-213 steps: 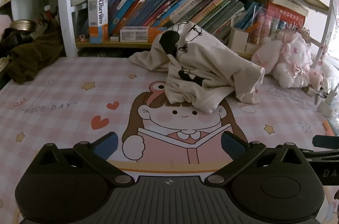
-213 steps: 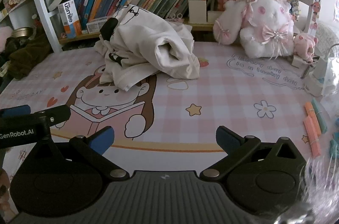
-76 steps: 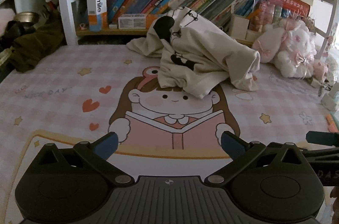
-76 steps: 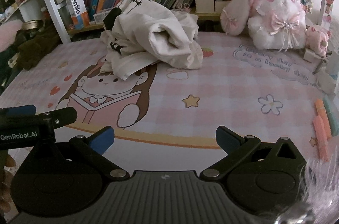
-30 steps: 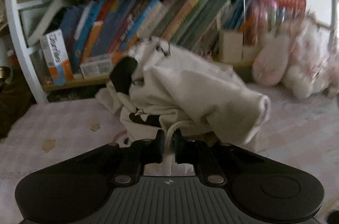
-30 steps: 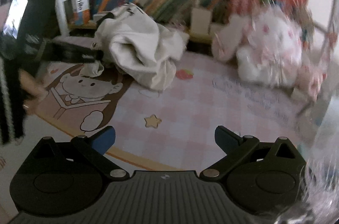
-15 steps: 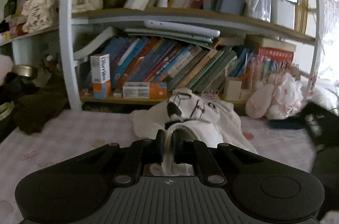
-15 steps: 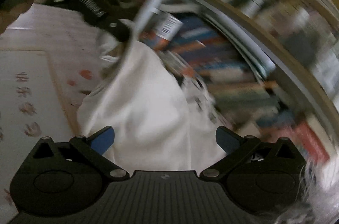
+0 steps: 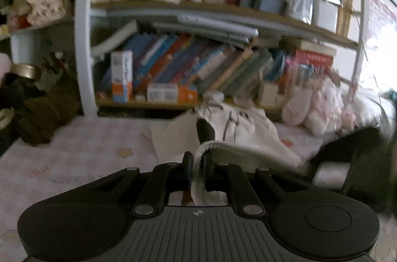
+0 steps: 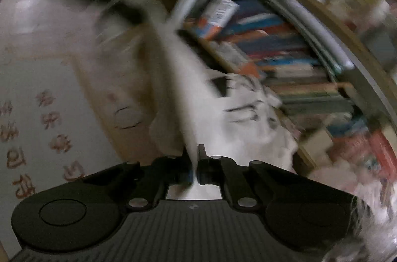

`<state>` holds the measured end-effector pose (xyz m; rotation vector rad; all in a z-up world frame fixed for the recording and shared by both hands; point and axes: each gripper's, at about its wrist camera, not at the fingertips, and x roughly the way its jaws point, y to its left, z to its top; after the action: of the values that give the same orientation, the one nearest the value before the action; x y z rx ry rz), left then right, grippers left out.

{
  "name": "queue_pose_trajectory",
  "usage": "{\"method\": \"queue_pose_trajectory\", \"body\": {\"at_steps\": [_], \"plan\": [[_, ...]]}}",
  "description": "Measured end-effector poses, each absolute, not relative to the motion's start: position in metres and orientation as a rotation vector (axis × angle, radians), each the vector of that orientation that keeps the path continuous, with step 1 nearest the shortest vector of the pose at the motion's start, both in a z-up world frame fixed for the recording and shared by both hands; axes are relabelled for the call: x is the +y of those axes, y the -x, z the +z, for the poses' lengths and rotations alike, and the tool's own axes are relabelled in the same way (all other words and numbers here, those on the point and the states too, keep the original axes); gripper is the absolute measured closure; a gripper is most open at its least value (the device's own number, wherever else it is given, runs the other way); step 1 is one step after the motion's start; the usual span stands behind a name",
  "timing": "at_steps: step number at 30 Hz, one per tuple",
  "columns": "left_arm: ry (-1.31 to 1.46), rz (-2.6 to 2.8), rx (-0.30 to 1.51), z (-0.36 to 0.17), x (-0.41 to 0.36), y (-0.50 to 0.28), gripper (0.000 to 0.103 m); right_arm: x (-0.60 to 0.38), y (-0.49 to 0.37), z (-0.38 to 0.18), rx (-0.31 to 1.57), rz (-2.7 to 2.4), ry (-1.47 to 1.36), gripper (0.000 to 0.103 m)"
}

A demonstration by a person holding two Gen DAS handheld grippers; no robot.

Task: Fold clothes
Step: 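Grasp the cream T-shirt with the left gripper while the right gripper grasps another edge, then lift the T-shirt with both grippers and shake it out in the air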

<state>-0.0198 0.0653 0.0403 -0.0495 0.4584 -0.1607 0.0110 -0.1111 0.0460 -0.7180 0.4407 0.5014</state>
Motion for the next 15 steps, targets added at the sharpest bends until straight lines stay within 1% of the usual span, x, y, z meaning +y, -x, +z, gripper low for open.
{"method": "queue_pose_trajectory", "body": {"at_steps": [1, 2, 4, 5, 6, 8, 15], "plan": [[0.044, -0.178, 0.472, 0.035, 0.064, 0.019, 0.08, -0.117, -0.015, 0.054, 0.44, 0.48, 0.694, 0.1], [0.036, -0.196, 0.485, 0.029, 0.061, 0.018, 0.074, -0.124, -0.018, 0.062, 0.439, 0.458, 0.671, 0.1], [0.011, -0.239, 0.485, 0.02, 0.053, 0.02, 0.058, -0.131, -0.024, 0.077, 0.409, 0.424, 0.645, 0.1], [-0.012, -0.252, 0.478, 0.017, 0.047, 0.021, 0.042, -0.134, -0.027, 0.085, 0.393, 0.407, 0.633, 0.1], [-0.041, -0.255, 0.468, 0.014, 0.041, 0.023, 0.032, -0.137, -0.029, 0.093, 0.377, 0.39, 0.621, 0.1], [-0.094, -0.25, 0.464, 0.009, 0.03, 0.026, 0.026, -0.141, -0.029, 0.104, 0.348, 0.362, 0.61, 0.1], [-0.136, -0.258, 0.51, -0.012, 0.015, 0.034, 0.023, -0.151, -0.029, 0.122, 0.314, 0.325, 0.604, 0.1]]}}
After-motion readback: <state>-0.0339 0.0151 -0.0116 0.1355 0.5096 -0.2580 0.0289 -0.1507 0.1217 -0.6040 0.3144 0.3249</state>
